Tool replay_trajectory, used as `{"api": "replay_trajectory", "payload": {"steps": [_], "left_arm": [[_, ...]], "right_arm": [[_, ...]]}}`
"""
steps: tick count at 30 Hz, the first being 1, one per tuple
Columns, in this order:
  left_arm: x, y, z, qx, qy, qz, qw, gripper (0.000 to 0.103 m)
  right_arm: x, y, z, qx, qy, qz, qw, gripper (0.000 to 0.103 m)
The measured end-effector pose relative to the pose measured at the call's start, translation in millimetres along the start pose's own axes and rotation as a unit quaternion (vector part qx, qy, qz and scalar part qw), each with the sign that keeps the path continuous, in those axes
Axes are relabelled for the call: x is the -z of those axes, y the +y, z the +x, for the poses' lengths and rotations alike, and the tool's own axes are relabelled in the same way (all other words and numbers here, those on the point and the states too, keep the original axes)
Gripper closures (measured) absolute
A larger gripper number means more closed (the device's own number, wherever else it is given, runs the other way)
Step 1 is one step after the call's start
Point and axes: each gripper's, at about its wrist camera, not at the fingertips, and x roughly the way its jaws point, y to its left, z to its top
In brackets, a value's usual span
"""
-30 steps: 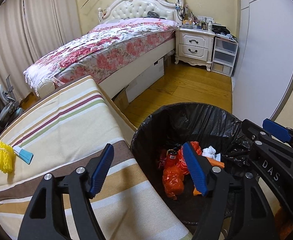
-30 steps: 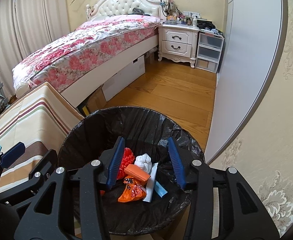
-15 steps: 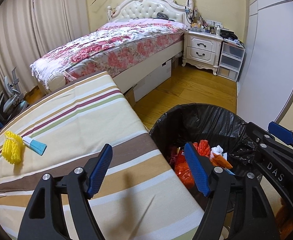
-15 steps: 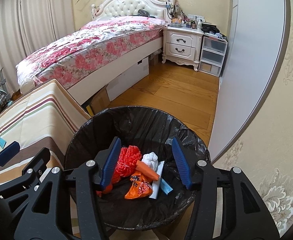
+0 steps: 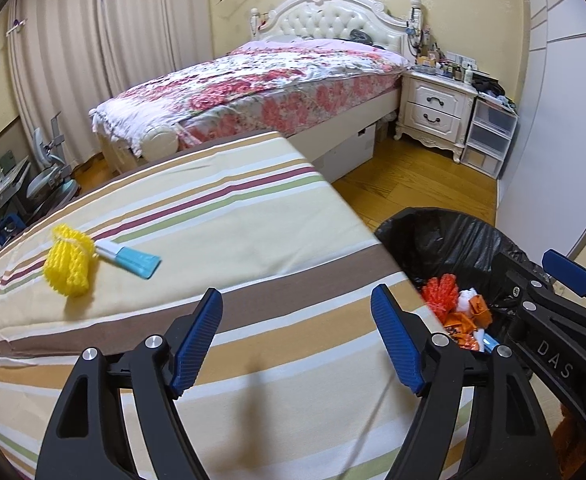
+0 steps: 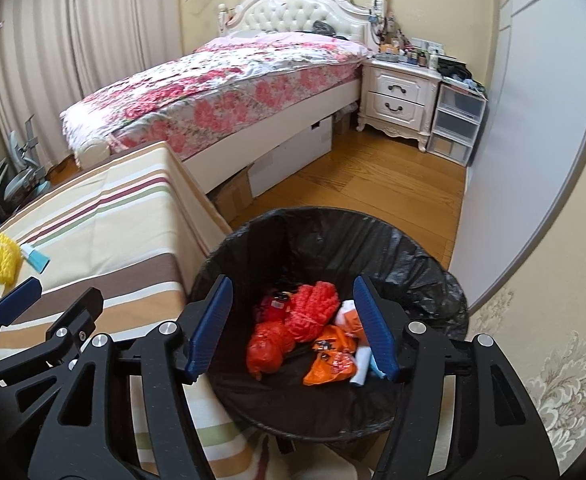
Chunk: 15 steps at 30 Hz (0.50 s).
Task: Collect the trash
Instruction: 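Move both open tools back over the yellow net and blue brush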
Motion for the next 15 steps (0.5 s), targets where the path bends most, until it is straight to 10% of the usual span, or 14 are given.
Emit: {"api": "replay_trajectory", "payload": {"steps": [15], "left_arm": [[23.7,102.5,-4.0,-0.079,0.019,-0.082,0.9933,0.029]], "right_arm": [[3.3,81.4,-0.3,-0.060,0.012,-0.064,0.996,0.041]]}}
